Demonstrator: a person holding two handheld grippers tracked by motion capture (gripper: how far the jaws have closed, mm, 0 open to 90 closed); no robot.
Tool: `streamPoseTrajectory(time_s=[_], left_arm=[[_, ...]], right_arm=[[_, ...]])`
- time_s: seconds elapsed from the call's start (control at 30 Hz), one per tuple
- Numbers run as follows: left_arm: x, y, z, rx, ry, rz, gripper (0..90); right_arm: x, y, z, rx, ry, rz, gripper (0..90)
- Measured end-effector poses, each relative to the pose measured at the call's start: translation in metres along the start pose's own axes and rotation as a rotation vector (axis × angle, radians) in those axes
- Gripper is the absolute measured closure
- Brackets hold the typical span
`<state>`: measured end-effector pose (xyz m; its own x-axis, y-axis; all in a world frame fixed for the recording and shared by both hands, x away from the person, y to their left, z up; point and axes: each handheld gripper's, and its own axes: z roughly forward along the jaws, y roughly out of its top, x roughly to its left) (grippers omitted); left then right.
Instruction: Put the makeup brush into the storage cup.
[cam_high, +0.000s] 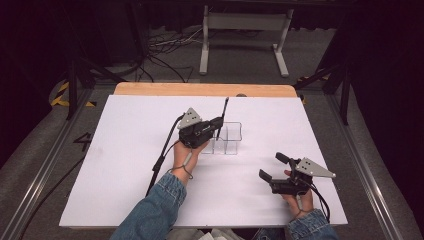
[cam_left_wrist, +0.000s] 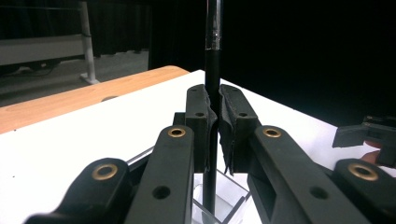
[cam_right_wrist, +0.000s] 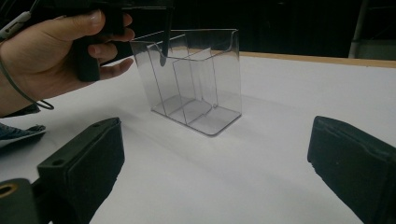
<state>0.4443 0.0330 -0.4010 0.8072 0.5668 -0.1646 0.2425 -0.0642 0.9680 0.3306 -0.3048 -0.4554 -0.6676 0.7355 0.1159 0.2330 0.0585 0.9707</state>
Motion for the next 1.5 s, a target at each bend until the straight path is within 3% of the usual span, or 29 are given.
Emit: streamPoseTrajectory(time_s=[0.03, 0.07, 0.17, 0.4, 0.43, 0.67, 0.73, 0.83, 0.9, 1.0, 1.2, 1.37, 1.5], left_arm=[[0.0, 0.001, -0.001, -0.002, -0.007, -0.002, 80.1], [0.0, 0.002, -0.002, -0.012, -0.023, -0.022, 69.5], [0.001, 0.004, -0.005, -0.024, -0.047, -0.045, 59.3], [-0.002, 0.009, -0.012, -0.022, -0.06, -0.017, 41.4], [-0.002, 0.01, -0.015, -0.017, -0.071, -0.027, 34.3], [-0.005, 0.017, -0.031, -0.007, -0.089, -0.028, 16.7], [-0.005, 0.018, -0.037, -0.008, -0.09, -0.023, 14.7], [-0.007, 0.019, -0.046, -0.003, -0.104, -0.022, 10.0], [-0.01, 0.018, -0.053, 0.007, -0.093, 0.01, 9.2], [-0.011, 0.018, -0.06, 0.01, -0.089, 0.021, 7.2], [-0.007, 0.014, -0.08, 0.015, -0.074, 0.015, 5.0], [-0.003, 0.012, -0.098, 0.023, -0.06, 0.027, 4.5], [0.0, 0.009, -0.111, 0.014, -0.077, 0.033, 4.1]], right_arm=[[0.0, 0.0, 0.0, 0.0, 0.0, 0.0, 4.0], [0.0, 0.0, 0.0, 0.0, -0.001, -0.001, 4.0], [0.0, 0.0, 0.0, 0.0, -0.001, 0.0, 4.0], [0.0, 0.0, 0.0, -0.002, 0.0, -0.002, 4.0], [0.0, 0.001, 0.0, -0.002, 0.0, -0.009, 3.9], [0.003, 0.003, 0.001, -0.003, 0.009, -0.024, 2.4], [0.002, 0.005, 0.0, -0.009, 0.008, -0.025, 2.4], [0.0, 0.012, -0.003, -0.004, 0.0, -0.067, 2.3], [-0.001, 0.015, -0.004, -0.011, 0.006, -0.059, 2.1], [-0.003, 0.02, -0.005, -0.022, 0.014, -0.051, 2.1], [-0.006, 0.032, -0.012, -0.01, 0.017, -0.089, 2.0], [-0.008, 0.034, -0.014, -0.01, 0.022, -0.081, 2.0], [-0.01, 0.034, -0.017, -0.002, 0.025, -0.073, 1.9]])
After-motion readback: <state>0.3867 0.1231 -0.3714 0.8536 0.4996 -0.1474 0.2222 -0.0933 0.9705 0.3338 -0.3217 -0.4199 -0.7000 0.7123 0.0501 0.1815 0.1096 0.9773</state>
